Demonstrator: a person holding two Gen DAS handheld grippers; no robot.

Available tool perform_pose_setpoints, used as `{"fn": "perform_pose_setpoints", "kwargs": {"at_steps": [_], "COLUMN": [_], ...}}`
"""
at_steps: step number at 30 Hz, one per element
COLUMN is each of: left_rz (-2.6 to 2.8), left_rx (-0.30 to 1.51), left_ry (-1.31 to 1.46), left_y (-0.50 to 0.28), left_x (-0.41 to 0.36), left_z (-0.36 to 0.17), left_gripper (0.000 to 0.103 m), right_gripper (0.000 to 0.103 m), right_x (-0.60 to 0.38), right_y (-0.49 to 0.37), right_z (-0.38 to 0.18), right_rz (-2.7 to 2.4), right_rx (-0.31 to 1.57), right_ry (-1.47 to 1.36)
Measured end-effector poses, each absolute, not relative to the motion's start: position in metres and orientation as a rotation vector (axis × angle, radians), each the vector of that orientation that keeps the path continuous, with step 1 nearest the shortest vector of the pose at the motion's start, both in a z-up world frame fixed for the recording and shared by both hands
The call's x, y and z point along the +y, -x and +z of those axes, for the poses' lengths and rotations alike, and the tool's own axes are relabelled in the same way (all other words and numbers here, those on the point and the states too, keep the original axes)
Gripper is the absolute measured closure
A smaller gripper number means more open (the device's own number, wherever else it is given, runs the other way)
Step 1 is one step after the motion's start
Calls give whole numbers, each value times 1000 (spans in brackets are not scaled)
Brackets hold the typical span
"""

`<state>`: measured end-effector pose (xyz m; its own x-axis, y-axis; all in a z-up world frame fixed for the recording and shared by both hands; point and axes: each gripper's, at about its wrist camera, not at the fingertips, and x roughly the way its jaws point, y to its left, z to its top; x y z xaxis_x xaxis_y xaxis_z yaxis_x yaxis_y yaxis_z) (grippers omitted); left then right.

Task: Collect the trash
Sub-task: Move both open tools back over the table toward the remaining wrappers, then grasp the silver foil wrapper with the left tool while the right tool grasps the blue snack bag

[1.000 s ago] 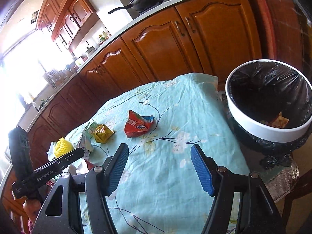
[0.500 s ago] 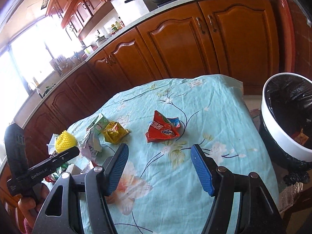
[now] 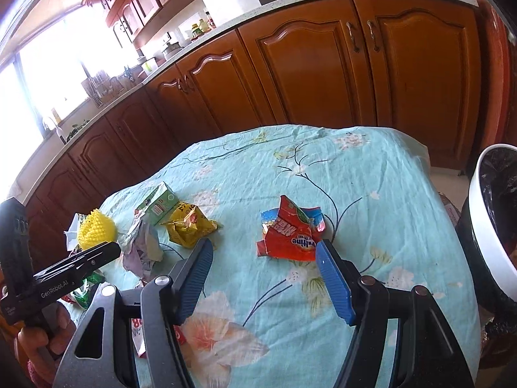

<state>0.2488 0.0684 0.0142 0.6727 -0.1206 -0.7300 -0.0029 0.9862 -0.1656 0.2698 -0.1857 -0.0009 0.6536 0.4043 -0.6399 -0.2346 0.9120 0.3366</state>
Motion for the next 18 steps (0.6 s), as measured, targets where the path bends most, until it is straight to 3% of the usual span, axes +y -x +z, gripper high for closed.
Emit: {"fn": "perform_pose_setpoints", "kwargs": {"at_steps": [9, 11, 13, 14, 15, 16, 18], "left_rz": [-50, -50, -49, -48, -47, -48, -48], "left_rx": [897, 905, 901, 899, 895, 891, 880], "left_ry": [101, 85, 70, 58, 51, 46, 43], "left_y": [-273, -275, -274, -274, -273, -273, -270], "left_x": [64, 62, 59, 57, 56, 55, 55], "left_z": [-3, -4, -5, -4, -4, -3, 0], "left_gripper": [51, 68, 76, 81, 81, 84, 85], "right_gripper": [38, 48, 72, 74, 80, 93, 96], "right_x": [-175, -177, -180, -182, -184, -186, -188], "right_y": [-298, -300, -302, -302, -301, -300, -296], "right_z": [-20, -26, -31, -34, -34, -35, -33], "right_rz": [295, 279, 266, 264, 263, 261, 260], "right_rx": [825, 841, 856, 861, 862, 861, 851], "right_ry": [-153, -150, -154, -161, -166, -168, -173]}}
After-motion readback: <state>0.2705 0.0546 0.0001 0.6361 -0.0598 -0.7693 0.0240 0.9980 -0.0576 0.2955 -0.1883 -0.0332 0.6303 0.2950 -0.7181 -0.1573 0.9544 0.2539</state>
